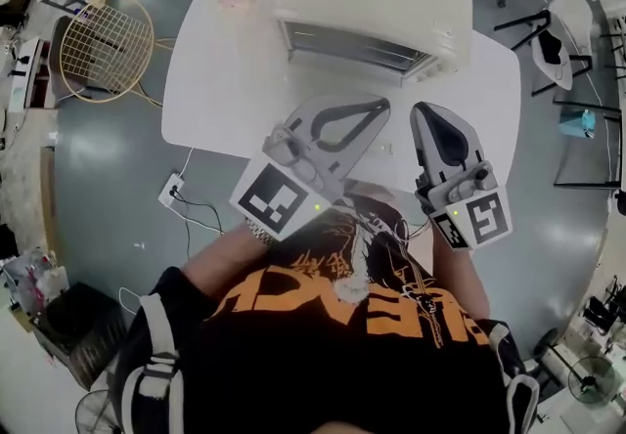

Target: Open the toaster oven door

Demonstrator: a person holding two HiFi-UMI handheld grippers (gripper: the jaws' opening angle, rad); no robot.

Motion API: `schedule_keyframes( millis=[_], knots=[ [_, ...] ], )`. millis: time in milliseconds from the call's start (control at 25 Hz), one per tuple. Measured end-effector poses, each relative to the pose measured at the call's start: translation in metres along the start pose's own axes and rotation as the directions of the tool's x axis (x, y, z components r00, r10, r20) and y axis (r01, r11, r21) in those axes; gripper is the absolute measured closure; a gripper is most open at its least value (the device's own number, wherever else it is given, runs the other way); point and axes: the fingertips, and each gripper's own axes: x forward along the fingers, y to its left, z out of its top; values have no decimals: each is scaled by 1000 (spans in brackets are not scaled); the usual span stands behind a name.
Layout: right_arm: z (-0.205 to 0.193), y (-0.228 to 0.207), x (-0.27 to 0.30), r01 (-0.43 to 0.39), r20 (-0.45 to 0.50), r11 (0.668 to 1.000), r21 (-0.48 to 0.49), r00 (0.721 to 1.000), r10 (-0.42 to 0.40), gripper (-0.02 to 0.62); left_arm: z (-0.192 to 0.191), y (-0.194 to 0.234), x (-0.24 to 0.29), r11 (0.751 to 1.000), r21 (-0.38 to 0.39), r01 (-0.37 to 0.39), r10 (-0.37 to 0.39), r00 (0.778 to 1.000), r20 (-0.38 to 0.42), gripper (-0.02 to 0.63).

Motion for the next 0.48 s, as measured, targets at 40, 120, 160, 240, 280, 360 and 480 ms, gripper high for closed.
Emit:
schedule_keyframes(
  millis=[40, 120, 160, 240, 280, 360, 480],
  knots=[
    [-1, 2, 0, -8, -2, 1000, 2, 1000, 8, 581, 0, 0, 0, 1000, 1, 0, 0, 1000, -2, 586],
    [-2, 4, 0, -17, -11, 1000, -8, 1000, 17, 583, -1, 0, 0, 1000, 8, 0, 0, 1000, -6, 584],
    [-4, 4, 0, -17, -20, 1000, -18, 1000, 17, 583, -1, 0, 1, 1000, 13, 0, 0, 1000, -8, 584],
    [-5, 4, -1, -18, -28, 1000, -25, 999, 17, 583, 0, 0, 2, 1000, 14, -1, 1, 1000, -8, 584],
    [-6, 3, -1, -17, -27, 1000, -24, 999, 16, 583, 0, 0, 3, 1000, 13, -2, 2, 1000, -6, 584],
    [-6, 3, -1, -15, -20, 1000, -18, 1000, 14, 583, 2, -1, 3, 1000, 7, -4, 4, 1000, 2, 585],
    [-6, -1, -3, -11, -8, 1000, -13, 1000, 11, 583, 3, -3, 5, 1000, -20, -16, 17, 1000, 26, 584]
  ],
)
